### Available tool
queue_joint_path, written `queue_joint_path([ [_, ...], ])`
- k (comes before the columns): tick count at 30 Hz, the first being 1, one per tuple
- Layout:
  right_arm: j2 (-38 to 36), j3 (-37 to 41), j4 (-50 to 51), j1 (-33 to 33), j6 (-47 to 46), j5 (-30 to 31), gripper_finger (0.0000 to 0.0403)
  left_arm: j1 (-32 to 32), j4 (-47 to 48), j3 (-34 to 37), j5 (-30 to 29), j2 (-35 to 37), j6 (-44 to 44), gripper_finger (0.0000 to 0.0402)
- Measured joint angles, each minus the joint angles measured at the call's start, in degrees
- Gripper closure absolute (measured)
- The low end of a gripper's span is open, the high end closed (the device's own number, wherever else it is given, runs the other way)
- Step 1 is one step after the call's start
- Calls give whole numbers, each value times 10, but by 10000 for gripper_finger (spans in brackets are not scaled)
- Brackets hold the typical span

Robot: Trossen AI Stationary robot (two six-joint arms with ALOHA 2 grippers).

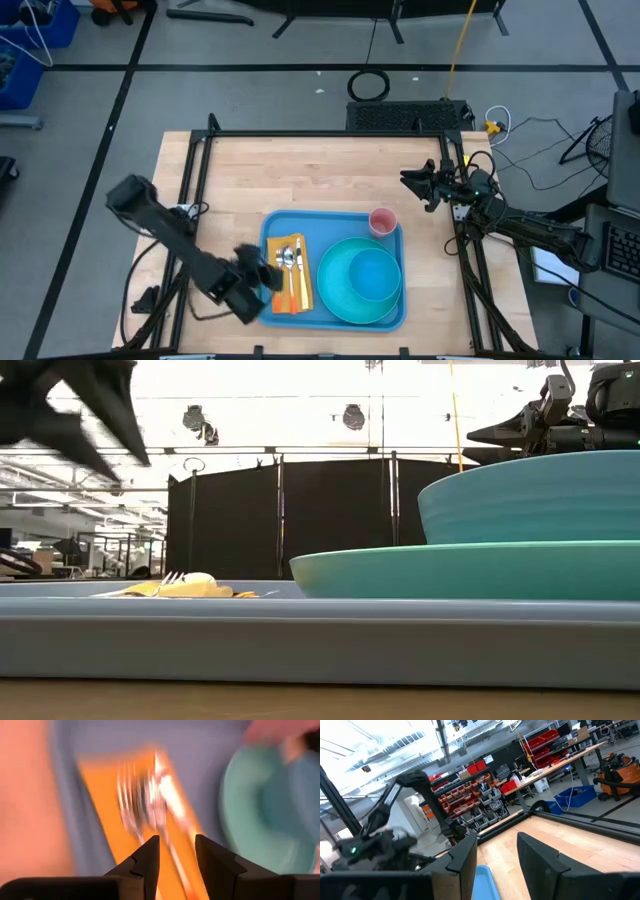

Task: Set up tray
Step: Return to Home Position

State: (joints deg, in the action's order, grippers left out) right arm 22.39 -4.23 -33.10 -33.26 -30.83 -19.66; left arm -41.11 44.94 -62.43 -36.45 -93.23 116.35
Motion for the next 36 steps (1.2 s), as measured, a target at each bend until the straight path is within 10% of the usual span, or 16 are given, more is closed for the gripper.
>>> queue_joint_path([
  [8,0,0,0,0,-17,0,273,-57,188,0,-294,136,-177,272],
  [18,0,0,-14,-3,-86,-4,273,-55,240,90,-323,229,-315,273],
  [26,0,0,-95,-13,-134,-171,273,-81,-25,406,-340,463,-352,273],
  [36,-1,0,-549,-84,-298,-443,273,-47,-323,539,-259,713,-825,273],
])
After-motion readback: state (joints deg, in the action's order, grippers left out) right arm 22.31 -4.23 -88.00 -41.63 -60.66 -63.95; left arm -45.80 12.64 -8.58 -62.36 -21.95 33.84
